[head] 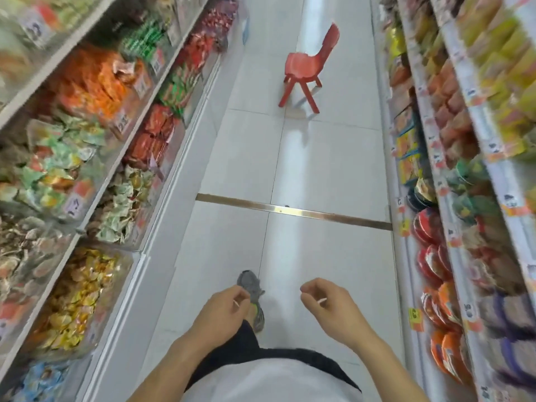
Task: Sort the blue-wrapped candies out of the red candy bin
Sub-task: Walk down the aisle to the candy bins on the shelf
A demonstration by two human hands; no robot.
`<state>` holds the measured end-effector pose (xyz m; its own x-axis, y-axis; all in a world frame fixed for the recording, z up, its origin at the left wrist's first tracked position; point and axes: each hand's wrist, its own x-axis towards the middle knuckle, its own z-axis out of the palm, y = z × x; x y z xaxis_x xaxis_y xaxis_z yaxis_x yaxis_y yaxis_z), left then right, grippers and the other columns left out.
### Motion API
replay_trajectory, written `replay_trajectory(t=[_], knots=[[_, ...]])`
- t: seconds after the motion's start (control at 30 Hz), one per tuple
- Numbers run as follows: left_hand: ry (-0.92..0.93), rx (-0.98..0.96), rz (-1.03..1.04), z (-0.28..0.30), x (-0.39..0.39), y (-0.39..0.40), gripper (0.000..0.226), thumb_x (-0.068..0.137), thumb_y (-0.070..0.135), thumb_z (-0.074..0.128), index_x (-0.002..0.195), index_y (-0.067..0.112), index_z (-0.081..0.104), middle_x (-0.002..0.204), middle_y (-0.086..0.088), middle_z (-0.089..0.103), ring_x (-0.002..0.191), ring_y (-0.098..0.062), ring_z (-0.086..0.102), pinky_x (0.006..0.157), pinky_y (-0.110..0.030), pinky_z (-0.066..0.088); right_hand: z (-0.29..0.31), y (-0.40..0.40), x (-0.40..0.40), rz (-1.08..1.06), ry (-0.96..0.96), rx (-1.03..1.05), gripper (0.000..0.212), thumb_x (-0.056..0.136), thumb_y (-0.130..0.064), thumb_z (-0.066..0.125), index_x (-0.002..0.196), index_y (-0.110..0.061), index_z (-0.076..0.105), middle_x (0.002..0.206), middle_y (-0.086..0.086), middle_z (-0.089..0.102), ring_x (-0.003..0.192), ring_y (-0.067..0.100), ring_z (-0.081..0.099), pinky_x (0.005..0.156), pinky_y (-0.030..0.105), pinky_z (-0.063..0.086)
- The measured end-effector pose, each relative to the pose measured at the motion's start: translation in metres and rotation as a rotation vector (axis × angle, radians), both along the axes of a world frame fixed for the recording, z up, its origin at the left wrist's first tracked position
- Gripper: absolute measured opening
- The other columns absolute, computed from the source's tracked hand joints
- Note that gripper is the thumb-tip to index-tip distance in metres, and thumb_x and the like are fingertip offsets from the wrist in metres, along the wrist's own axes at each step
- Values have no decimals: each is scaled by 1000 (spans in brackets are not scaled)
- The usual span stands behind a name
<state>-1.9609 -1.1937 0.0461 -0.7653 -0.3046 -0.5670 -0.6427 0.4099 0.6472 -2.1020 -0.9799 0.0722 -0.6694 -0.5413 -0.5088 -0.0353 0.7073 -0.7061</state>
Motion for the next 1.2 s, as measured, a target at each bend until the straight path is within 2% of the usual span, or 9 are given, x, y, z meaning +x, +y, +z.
replay_trajectory(t=[0.27, 0.47, 0.57, 0.63, 0.8, 0.93, 1.07, 1.2], knots=[[-9, -43, -136, 33, -236, -152, 14, 99, 38, 47, 106, 34, 59, 102, 21, 61, 90, 0, 58, 72, -9, 43, 27, -132, -197, -82, -19, 8, 9, 96, -36, 59, 103, -36, 65, 98, -20, 68, 93, -12, 58, 75, 7, 47], [-22, -74, -142, 19, -433, -249, 15, 98, 39, 47, 100, 34, 61, 93, 17, 64, 84, -4, 60, 73, -20, 51, 4, -230, -376, -119, -74, -53, 6, 94, -32, 62, 96, -36, 66, 94, -17, 70, 88, -3, 63, 79, 18, 52], [-16, -77, -83, 23, -521, -294, 15, 99, 36, 48, 104, 32, 61, 96, 18, 64, 87, -2, 60, 71, -16, 47, 4, -284, -480, -47, -73, -67, 6, 95, -36, 60, 97, -36, 66, 93, -19, 69, 88, -4, 63, 78, 17, 52], [-10, -74, -40, 33, -569, -322, 15, 100, 35, 49, 108, 32, 61, 99, 19, 62, 88, -1, 59, 71, -11, 43, 13, -322, -546, -3, -64, -71, 7, 96, -34, 59, 99, -35, 65, 92, -18, 69, 89, -5, 63, 78, 15, 51], [17, -31, 77, 38, -673, -402, 11, 99, 37, 50, 104, 37, 59, 97, 23, 61, 86, 1, 59, 71, -10, 43, 33, -423, -693, 65, -42, -97, 6, 95, -32, 62, 98, -34, 66, 91, -26, 67, 89, -4, 63, 79, 17, 49], [29, 5, 168, 20, -755, -480, 9, 98, 35, 53, 97, 39, 61, 93, 19, 65, 80, 3, 60, 68, -10, 43, 28, -512, -792, 94, -46, -90, 7, 95, -32, 62, 100, -33, 67, 94, -17, 68, 84, -3, 64, 73, 13, 45], [40, -1, 149, 9, -846, -569, 10, 98, 34, 52, 98, 36, 61, 94, 15, 65, 81, 0, 59, 69, -11, 44, 22, -596, -879, 64, -39, -89, 8, 95, -30, 61, 101, -31, 67, 96, -17, 69, 87, -5, 63, 74, 13, 45], [41, -30, 94, 18, -937, -650, 9, 98, 34, 52, 96, 35, 60, 92, 18, 64, 80, 1, 59, 63, -9, 42, 25, -658, -949, 0, -41, -76, 8, 96, -28, 60, 99, -30, 67, 98, -18, 69, 93, -6, 62, 77, 12, 48]])
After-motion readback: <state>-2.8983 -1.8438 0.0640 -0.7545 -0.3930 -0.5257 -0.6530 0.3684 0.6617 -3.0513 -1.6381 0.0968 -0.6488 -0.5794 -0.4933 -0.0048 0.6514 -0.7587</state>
